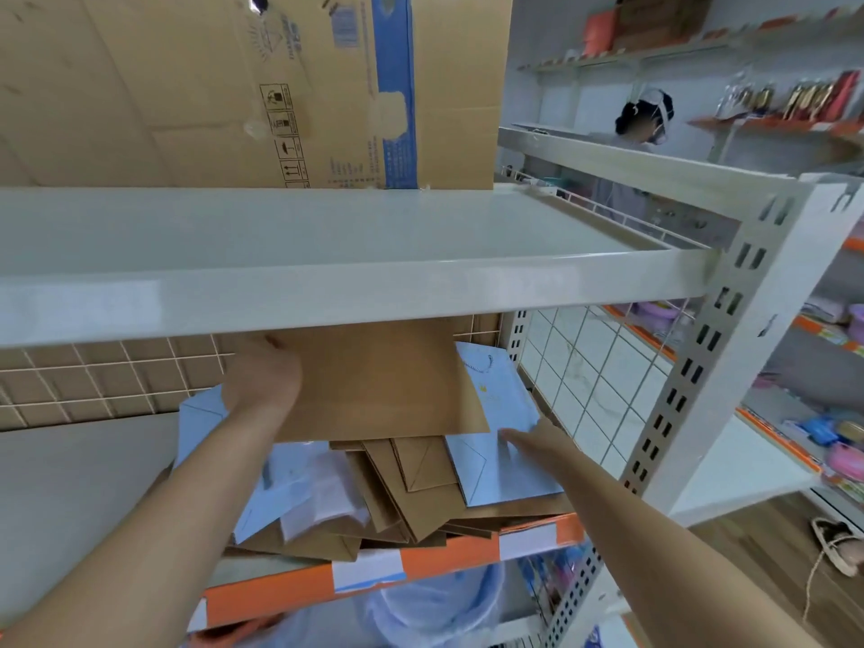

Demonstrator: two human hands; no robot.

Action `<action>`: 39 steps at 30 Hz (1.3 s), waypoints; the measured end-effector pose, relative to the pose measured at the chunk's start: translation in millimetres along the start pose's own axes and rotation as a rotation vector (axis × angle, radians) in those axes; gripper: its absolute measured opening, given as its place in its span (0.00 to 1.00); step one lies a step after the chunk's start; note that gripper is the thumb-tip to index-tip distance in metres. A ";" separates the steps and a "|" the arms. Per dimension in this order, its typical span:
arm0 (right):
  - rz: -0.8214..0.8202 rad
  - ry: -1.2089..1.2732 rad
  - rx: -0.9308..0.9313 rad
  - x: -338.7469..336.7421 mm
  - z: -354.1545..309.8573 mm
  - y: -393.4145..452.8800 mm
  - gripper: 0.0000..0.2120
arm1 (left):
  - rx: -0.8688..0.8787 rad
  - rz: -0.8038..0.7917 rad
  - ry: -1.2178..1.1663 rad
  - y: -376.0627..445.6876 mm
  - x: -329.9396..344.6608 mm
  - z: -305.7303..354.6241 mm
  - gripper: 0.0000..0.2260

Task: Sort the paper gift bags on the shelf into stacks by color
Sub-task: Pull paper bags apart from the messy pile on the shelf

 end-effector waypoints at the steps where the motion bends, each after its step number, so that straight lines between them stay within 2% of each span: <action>1: -0.024 0.035 0.008 2.3 2.4 0.7 0.32 | -0.007 0.014 0.007 2.9 -5.6 -5.8 0.16; 4: -0.074 0.149 0.045 4.6 3.8 -1.3 0.41 | 0.009 0.038 0.031 3.8 -16.4 -21.1 0.16; 8: 0.014 -0.043 0.121 0.4 4.2 -4.3 0.55 | 0.056 0.031 0.031 -0.9 -18.8 -34.6 0.13; 10: 0.055 -0.121 0.182 -0.5 6.4 -6.3 0.57 | 0.038 -0.017 0.021 -3.0 -13.4 -40.2 0.13; 12: 0.100 -0.090 0.165 -1.6 6.2 -6.2 0.51 | -0.012 -0.137 -0.021 -7.7 -3.8 -45.3 0.18; 14: 0.113 0.087 0.090 -2.6 3.8 -7.6 0.40 | -0.088 -0.280 -0.135 -14.7 8.3 -50.1 0.25; 17: 0.137 0.296 0.043 -3.7 0.1 -12.3 0.31 | -0.149 -0.364 -0.273 -26.0 18.9 -53.3 0.24; 20: 0.185 0.461 0.026 -4.7 -4.9 -18.1 0.30 | -0.105 -0.269 -0.341 -33.0 14.3 -55.9 0.20; 23: 0.161 0.577 0.013 -5.0 -9.5 -25.2 0.28 | -0.125 -0.196 -0.466 -35.6 1.2 -65.1 0.19; 26: 0.132 0.573 -0.076 -2.3 -19.6 -30.7 0.27 | -0.156 -0.229 -0.543 -34.4 -12.6 -80.1 0.16; 29: 0.140 0.522 -0.173 3.5 -33.7 -40.0 0.22 | -0.175 -0.275 -0.608 -35.8 -24.2 -93.0 0.08; 33: 0.188 0.516 -0.237 15.3 -49.5 -58.9 0.14 | -0.191 -0.154 -0.708 -36.5 -43.2 -107.4 0.07; 34: 0.196 0.534 -0.243 17.4 -53.0 -63.8 0.14 | -0.201 -0.137 -0.732 -37.1 -47.7 -111.1 0.07; 37: 0.241 0.473 -0.213 23.2 -66.5 -81.2 0.23 | -0.197 -0.085 -0.802 -33.2 -65.4 -124.8 0.06; 39: 0.264 0.460 -0.226 29.5 -78.9 -96.9 0.22 | -0.180 -0.034 -0.834 -27.3 -82.6 -137.1 0.06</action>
Point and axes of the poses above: each hand's wrist, its own y-axis towards the middle knuckle, its own x-axis out of the palm, z = x × y, the point moved 4 cm from there along y, towards the middle knuckle, and after that the axes turned 14 degrees about x, right-handed, at the moved point
